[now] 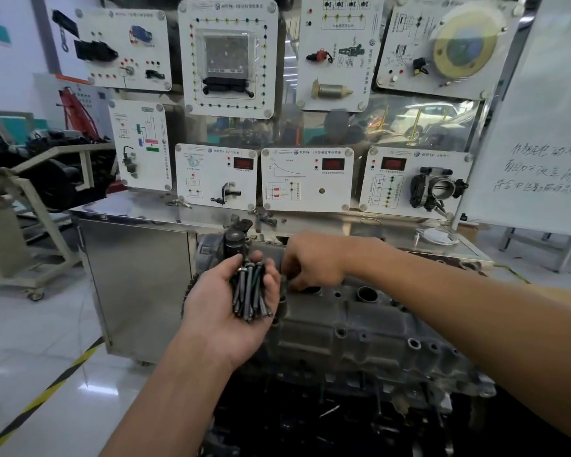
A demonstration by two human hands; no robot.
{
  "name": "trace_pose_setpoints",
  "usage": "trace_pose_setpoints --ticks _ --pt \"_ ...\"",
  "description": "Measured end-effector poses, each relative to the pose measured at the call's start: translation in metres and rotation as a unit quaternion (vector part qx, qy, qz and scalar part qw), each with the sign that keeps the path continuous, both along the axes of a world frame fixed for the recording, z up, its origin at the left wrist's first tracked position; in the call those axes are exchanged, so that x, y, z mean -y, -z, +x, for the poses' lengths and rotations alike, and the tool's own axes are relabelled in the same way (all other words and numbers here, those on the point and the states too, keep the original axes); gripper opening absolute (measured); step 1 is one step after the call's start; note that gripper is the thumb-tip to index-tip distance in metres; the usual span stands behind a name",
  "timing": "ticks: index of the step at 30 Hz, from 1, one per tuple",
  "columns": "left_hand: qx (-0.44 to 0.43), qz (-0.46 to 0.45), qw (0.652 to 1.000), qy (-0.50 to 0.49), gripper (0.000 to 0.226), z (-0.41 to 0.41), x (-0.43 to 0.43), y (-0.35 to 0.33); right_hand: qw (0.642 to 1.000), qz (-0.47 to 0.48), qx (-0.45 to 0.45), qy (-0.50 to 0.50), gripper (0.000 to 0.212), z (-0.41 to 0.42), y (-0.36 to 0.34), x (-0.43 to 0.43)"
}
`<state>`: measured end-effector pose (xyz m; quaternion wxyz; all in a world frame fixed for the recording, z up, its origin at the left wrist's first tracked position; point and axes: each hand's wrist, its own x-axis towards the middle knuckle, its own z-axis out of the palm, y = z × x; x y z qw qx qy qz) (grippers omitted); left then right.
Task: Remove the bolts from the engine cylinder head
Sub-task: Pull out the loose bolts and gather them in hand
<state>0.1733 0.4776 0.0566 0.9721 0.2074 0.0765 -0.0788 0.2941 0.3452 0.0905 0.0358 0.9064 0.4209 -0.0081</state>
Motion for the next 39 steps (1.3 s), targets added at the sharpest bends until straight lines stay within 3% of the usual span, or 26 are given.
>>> trace_pose_setpoints --ticks 3,11,16,19,21,23,27,32,36,37,39 --pt "-0.002 0.001 1.0 0.007 0.03 0.002 0.003 0.002 1.0 -0.014 0.013 -0.018 0.021 0.0 0.0 -0.003" --pt "0.015 -0.02 1.0 0.014 0.028 0.003 -0.003 0.002 0.995 0.008 0.042 -0.088 0.011 0.003 0.003 0.003" --pt "0.011 -0.018 1.0 0.01 0.021 0.004 -0.004 -0.001 0.994 0.074 0.047 -0.066 0.021 0.003 -0.047 0.008" --pt "0.015 -0.009 1.0 0.01 0.023 0.002 0.0 -0.002 0.98 0.184 -0.016 -0.076 0.02 -0.015 -0.086 0.014" --pt "0.026 -0.008 0.999 0.018 0.026 -0.001 0.006 -0.005 0.968 0.202 -0.088 -0.121 0.019 -0.037 -0.097 0.015" --pt "0.036 -0.012 0.998 0.045 0.028 -0.005 0.017 -0.009 0.972 0.159 -0.117 -0.129 0.018 -0.059 -0.093 0.014" --pt "0.044 -0.027 0.992 0.114 0.039 -0.013 0.042 -0.008 0.995 0.058 -0.011 -0.08 0.028 -0.085 -0.073 0.019" --pt "0.012 -0.054 0.99 0.133 0.034 -0.011 0.06 -0.001 0.985 0.174 -0.011 0.003 0.016 -0.077 -0.088 0.076" --pt "0.001 -0.042 0.991 0.13 0.031 -0.008 0.07 0.003 0.991 -0.02 -0.021 0.131 0.013 -0.055 -0.061 0.12" --pt "0.001 -0.039 0.99 0.133 0.03 -0.007 0.073 0.003 0.988 -0.049 -0.036 0.143 0.009 -0.052 -0.049 0.124" --pt "-0.001 -0.036 0.99 0.137 0.031 -0.005 0.078 0.005 0.985 -0.071 -0.026 0.153 0.022 -0.046 -0.028 0.127"
